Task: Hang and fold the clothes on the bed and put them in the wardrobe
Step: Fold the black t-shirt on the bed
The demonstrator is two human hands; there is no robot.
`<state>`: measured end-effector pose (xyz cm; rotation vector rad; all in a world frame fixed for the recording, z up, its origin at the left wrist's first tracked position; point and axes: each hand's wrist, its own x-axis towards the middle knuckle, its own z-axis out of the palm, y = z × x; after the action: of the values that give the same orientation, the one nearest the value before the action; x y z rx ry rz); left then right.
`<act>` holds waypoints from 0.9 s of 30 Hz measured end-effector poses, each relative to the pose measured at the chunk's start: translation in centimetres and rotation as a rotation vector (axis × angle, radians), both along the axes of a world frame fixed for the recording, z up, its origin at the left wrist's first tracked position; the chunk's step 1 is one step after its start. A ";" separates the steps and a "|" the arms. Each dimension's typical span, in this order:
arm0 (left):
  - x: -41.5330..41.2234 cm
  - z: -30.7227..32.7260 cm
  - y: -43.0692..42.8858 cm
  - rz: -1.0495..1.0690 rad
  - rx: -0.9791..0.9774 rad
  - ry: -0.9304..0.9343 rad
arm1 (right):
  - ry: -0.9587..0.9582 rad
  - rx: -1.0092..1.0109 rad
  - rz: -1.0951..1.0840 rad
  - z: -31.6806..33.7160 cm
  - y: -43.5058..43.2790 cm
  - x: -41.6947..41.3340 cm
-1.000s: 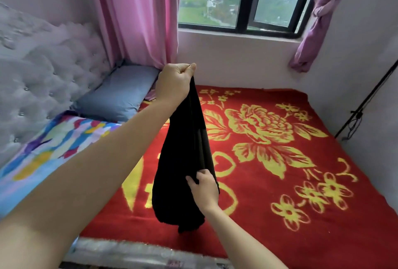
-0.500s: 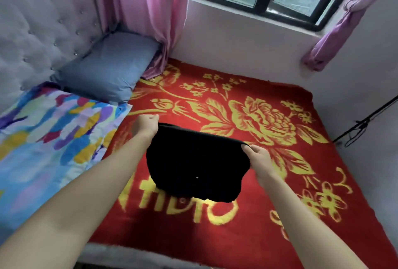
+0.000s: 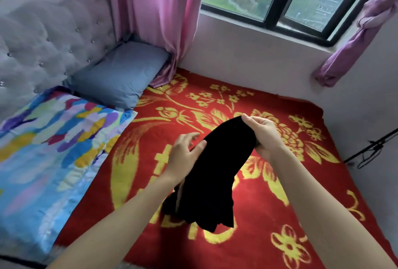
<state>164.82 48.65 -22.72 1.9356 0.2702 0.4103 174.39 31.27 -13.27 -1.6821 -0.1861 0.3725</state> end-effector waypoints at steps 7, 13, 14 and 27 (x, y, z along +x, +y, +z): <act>1.6 0.4 -3.9 -0.162 -0.014 0.091 | 0.032 0.032 -0.011 -0.3 -1.1 0.9; 2.5 2.6 -3.4 0.043 0.054 0.003 | 0.122 0.093 -0.147 -3.1 -3.1 2.6; 2.6 3.7 -3.0 0.070 0.097 -0.038 | 0.151 0.083 -0.130 -3.8 -3.4 2.6; 6.5 12.6 -3.1 0.331 0.538 -0.186 | -0.047 -0.257 0.177 -16.6 0.1 -5.4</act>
<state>171.36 45.53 -10.07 2.3597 0.3886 0.9545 169.03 31.38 -29.90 -1.9348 -0.3344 0.5066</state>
